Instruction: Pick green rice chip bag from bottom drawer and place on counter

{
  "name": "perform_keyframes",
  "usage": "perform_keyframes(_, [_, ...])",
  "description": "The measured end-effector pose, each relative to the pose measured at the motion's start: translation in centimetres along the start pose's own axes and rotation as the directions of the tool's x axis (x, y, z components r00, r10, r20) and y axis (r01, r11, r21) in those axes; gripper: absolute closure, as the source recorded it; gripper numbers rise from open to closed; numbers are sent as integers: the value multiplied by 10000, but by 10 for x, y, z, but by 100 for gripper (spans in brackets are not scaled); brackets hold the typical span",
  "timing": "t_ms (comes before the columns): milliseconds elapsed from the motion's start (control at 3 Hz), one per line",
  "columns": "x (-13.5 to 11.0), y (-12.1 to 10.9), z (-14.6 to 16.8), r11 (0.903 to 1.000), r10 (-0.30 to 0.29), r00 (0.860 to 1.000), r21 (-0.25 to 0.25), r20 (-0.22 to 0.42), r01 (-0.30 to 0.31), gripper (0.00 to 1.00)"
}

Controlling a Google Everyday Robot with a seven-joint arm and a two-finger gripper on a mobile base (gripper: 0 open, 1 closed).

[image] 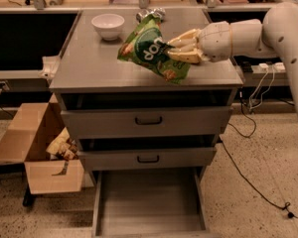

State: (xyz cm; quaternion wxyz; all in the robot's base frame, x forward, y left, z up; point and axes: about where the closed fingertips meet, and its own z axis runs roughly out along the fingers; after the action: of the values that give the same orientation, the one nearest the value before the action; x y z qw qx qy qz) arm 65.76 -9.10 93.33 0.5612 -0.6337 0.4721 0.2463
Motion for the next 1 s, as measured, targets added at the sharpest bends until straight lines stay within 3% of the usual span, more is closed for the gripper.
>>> perform_keyframes(667, [48,-44,18,9992,82,9982,-396,-587,-105,100])
perform_keyframes(1000, [63,-59,23,9993,110,9965,-340,-833,-138,100])
